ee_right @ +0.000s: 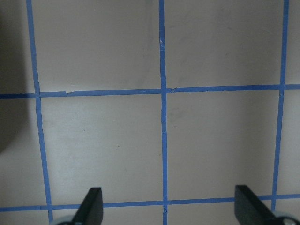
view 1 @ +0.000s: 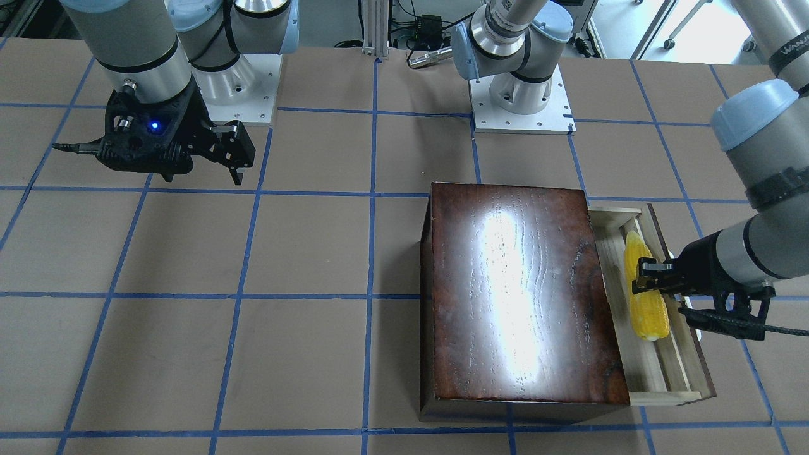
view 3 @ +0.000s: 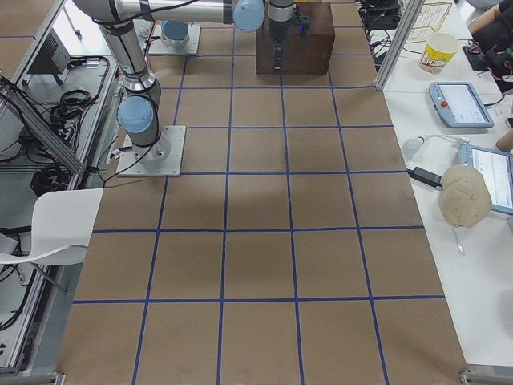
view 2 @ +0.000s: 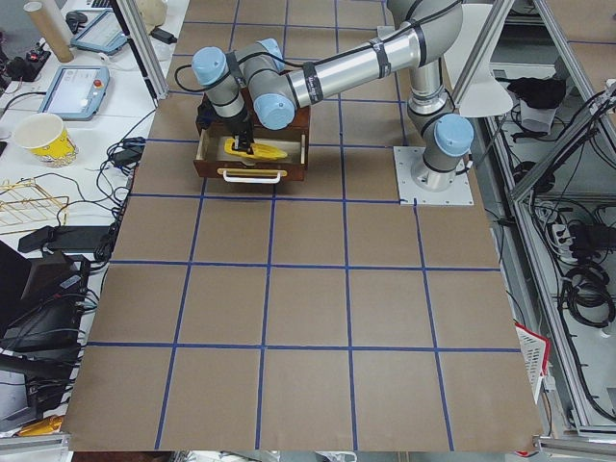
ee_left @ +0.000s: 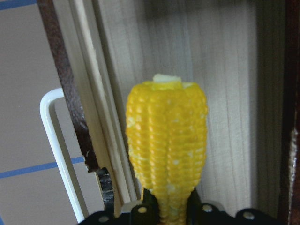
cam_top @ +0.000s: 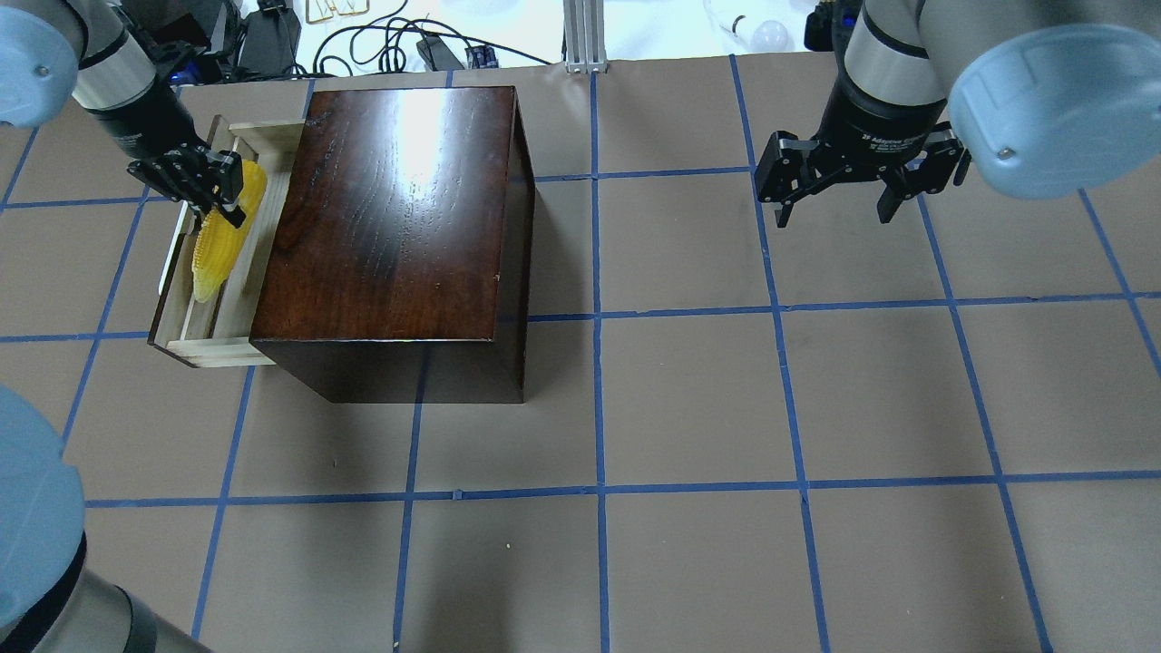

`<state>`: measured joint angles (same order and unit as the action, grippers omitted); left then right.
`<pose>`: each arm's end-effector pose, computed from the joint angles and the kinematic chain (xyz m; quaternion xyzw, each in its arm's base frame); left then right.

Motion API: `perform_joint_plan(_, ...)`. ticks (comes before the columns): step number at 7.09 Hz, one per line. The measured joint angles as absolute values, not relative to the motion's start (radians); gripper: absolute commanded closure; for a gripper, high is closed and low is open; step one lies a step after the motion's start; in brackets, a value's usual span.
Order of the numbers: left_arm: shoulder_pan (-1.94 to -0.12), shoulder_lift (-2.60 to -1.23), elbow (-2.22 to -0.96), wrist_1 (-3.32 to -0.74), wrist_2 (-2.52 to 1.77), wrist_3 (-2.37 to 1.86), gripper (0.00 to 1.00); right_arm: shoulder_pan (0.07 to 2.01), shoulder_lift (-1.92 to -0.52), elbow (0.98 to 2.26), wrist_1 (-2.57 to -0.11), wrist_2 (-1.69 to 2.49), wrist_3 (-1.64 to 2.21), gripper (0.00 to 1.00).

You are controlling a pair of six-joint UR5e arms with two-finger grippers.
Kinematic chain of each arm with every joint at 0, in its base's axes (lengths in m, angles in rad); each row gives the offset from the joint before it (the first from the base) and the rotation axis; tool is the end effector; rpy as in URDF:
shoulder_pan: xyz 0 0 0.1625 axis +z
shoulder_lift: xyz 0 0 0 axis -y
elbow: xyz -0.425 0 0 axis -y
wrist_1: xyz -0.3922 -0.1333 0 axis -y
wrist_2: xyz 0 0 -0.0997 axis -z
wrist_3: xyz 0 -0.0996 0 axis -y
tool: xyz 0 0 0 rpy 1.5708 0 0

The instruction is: Open drawer and put corn inside

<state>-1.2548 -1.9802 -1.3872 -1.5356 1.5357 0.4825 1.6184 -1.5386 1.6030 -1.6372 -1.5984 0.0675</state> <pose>0.0659 -0.6418 0.3479 -0.0811 -0.9920 -0.0809 0.0531 0.1544 -0.4982 0.4627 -0.0100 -0.9999 0.0018 0.0137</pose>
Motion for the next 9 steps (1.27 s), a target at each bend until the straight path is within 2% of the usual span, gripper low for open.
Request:
perform_joint_plan(1, -1.255, -1.989, -1.39, -1.531, 1.518, 0.477, 0.86, 1.618, -1.539, 1.603, -1.637, -1.598, 0.067, 0.0)
perform_joint_plan(2, -1.255, -1.998, -1.392, -1.529, 1.511, 0.47, 0.68, 1.618, -1.539, 1.603, -1.637, -1.598, 0.067, 0.0)
perform_joint_plan(4, -1.255, -2.012, -1.394, -1.528, 1.507, 0.454, 0.19, 1.618, -1.539, 1.603, -1.637, -1.598, 0.067, 0.0)
perform_joint_plan(5, -1.255, -2.016, -1.395, -1.527, 1.506, 0.442, 0.0, 1.618, -1.539, 1.603, -1.637, -1.598, 0.068, 0.0)
perform_joint_plan(9, -1.271, -1.988, -1.381, -1.528, 1.506, 0.438, 0.0, 1.618, -1.539, 1.603, -1.637, -1.598, 0.067, 0.0)
